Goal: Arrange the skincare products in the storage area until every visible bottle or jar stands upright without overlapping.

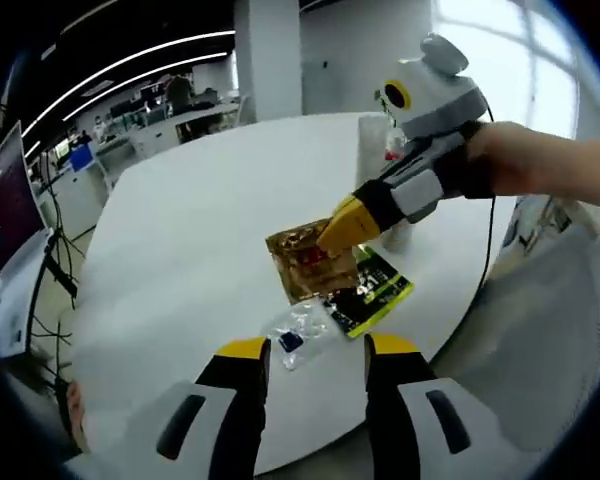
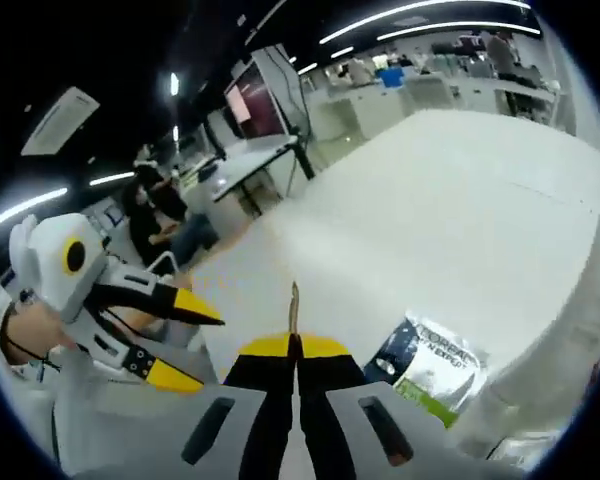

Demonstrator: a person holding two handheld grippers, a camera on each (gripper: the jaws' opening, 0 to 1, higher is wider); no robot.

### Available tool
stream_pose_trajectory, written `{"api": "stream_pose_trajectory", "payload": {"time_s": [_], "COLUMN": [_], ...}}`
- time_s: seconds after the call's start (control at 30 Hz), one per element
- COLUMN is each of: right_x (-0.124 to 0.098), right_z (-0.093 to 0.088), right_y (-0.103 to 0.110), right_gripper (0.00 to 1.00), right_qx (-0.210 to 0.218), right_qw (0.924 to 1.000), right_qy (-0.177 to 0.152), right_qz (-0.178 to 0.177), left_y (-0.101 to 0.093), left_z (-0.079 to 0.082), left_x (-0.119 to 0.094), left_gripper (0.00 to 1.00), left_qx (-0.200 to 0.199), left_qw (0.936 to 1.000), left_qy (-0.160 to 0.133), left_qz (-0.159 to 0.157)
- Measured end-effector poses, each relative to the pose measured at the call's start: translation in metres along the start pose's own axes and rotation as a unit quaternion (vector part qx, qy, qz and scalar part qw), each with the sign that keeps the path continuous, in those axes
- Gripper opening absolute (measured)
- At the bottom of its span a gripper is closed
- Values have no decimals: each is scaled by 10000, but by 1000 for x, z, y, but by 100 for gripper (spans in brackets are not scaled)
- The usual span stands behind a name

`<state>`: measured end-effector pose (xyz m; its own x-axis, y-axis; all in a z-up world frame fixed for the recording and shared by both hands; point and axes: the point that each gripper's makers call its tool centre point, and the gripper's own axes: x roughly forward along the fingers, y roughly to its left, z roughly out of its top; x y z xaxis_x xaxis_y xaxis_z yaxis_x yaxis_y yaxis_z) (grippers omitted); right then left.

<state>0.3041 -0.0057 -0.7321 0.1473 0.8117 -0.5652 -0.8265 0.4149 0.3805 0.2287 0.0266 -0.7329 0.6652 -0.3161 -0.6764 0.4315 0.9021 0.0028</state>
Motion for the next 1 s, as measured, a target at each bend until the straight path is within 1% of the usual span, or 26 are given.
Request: {"api": "stream_pose_trajectory", "payload": {"time_s": [0.1, 0.13, 0.2, 0.3, 0.37, 0.47, 0.63, 0.7, 0.77, 0.8, 0.87, 0.9, 0.93, 1.0], "right_x": [15, 24, 32, 44, 52, 56, 65, 67, 65, 69, 70, 69, 70, 73], "right_z": [2, 4, 4, 3, 0, -6, -16, -18, -22, -22, -24, -26, -27, -26], "right_y": [-2, -6, -11, -17, -27, -30, -47, -54, -58, -60, -63, -66, -66, -69], "right_gripper": [1, 1, 1, 1, 1, 1, 1, 1, 1, 1, 1, 1, 1, 1], "right_qx": [-27, -59, -57, -28, 82, 146, 146, 132, -72, -144, -306, -512, -578, -902], "right_qw": [9998, 9995, 9991, 9983, 9975, 9964, 9939, 9929, 9914, 9904, 9885, 9859, 9850, 9816], "right_qy": [212, 292, 421, 578, 702, 840, 1085, 1172, 1278, 1342, 1450, 1564, 1591, 1654], "right_qz": [25, 41, 27, 38, 17, -19, -105, -159, -267, -283, -310, -318, -339, -320], "left_y": [5, 6, 10, 16, 22, 30, 35, 39, 41, 43, 45, 47, 48, 52], "left_z": [-2, -3, -4, 0, 2, 4, 11, 12, 14, 15, 17, 18, 19, 20], "left_x": [2, 3, 6, 12, 16, 21, 31, 38, 46, 52, 60, 66, 70, 78], "left_gripper": [39, 39, 39, 38, 38, 37, 36, 35, 34, 33, 29, 28, 27, 26], "left_qx": [-46, -63, -72, -89, -44, -7, 0, 4, 44, 104, 277, 382, 421, 447], "left_qw": [10000, 10000, 10000, 9999, 9999, 10000, 9999, 9998, 9996, 9994, 9988, 9983, 9980, 9977], "left_qy": [31, 45, 61, 61, 64, 63, 35, 40, 34, 40, 70, 111, 126, 140], "left_qz": [-3, -12, -30, -78, -77, -68, -116, -197, -268, -325, -402, -420, -445, -494]}}
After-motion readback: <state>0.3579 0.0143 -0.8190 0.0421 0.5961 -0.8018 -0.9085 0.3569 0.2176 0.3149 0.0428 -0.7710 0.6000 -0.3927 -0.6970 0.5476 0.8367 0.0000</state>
